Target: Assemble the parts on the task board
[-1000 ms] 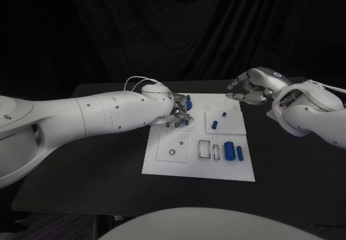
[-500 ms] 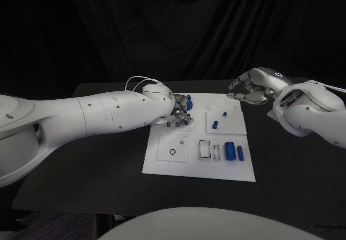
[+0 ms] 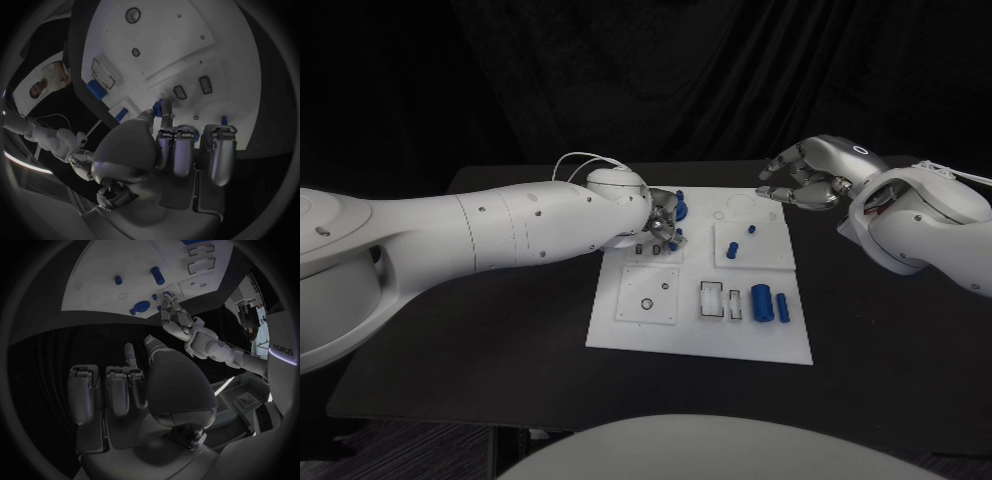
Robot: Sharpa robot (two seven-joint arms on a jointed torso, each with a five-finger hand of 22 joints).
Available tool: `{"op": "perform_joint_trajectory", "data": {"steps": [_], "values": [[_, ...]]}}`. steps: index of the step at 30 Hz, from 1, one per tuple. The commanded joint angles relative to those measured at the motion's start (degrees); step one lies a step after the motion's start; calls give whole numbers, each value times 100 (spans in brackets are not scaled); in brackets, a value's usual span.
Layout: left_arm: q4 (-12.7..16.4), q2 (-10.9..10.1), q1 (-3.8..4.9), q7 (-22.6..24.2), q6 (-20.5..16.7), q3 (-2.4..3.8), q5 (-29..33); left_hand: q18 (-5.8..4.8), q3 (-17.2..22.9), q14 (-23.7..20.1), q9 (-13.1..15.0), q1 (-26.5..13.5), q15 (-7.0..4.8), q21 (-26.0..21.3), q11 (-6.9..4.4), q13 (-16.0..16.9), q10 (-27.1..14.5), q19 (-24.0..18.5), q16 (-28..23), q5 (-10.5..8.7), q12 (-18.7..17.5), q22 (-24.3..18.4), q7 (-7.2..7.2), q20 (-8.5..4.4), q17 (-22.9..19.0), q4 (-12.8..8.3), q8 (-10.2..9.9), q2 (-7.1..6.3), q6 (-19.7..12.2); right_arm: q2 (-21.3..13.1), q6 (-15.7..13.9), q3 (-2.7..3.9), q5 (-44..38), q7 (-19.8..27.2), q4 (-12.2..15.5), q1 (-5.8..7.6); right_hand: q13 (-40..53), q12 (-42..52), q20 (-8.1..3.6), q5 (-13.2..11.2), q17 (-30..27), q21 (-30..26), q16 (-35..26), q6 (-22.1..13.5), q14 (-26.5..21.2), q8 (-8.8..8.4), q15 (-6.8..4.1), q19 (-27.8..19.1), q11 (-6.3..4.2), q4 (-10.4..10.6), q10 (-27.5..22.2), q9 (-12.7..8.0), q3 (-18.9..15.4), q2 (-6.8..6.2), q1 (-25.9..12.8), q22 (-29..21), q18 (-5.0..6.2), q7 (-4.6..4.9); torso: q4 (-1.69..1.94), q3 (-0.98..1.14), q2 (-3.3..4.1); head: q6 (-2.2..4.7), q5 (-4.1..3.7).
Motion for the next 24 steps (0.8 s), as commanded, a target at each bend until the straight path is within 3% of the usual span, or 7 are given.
{"op": "perform_joint_trajectory", "data": {"steps": [1,13,16,19,24], "values": [[19,-14,-24,68,80,-2,-25,21,124,594,25,17,-25,-30,-41,1496,608,325,15,99,15,1147,-15,-51,1508,-21,-53,-55,48,2,9,5,0,-100,-4,-9,1510,15,46,23,1509,-18,17,51,605,-6,39,481,45,-35,597,-1,-12,45,33,1433,-33,8,0,1,0,1,12],[176,-214,-25,50,-42,-2,-25,23,329,594,70,-3,-25,-37,-42,1496,608,320,15,155,15,1142,-16,-51,1508,-54,-104,-133,72,-20,24,5,0,-118,-12,-9,1510,15,47,24,1509,-39,17,54,605,-8,40,468,47,-43,597,-2,-8,49,43,1425,-27,10,1,1,0,1,44],[215,-257,-25,71,-56,-2,-25,25,585,594,128,-30,-27,-44,-44,1496,608,317,15,317,15,1141,-17,-53,1508,-114,-157,-249,97,-23,30,5,0,-122,-11,-9,1510,15,48,24,1509,-52,17,55,605,-9,40,459,48,-45,597,-2,-6,51,45,1419,-23,12,3,3,1,1,46],[237,-291,-25,82,-71,-3,-25,28,781,594,168,-12,-30,-53,-46,1496,608,309,15,308,15,1131,-19,-56,1508,-204,-193,-341,110,-25,35,5,0,-124,-9,-9,1510,15,48,24,1509,-52,17,55,605,-9,40,459,48,-45,597,-2,-6,51,45,1419,-23,12,8,1,-1,1,45],[301,-386,-25,72,-95,-3,-25,30,879,594,189,-41,-29,-59,-44,1496,608,304,15,277,15,1126,-14,-55,1508,-227,-216,-380,122,-35,50,5,0,-136,-11,-9,1510,15,48,24,1509,-52,17,55,605,-9,40,459,48,-45,597,-2,-6,51,45,1419,-23,12,10,-1,-1,1,49]]}}
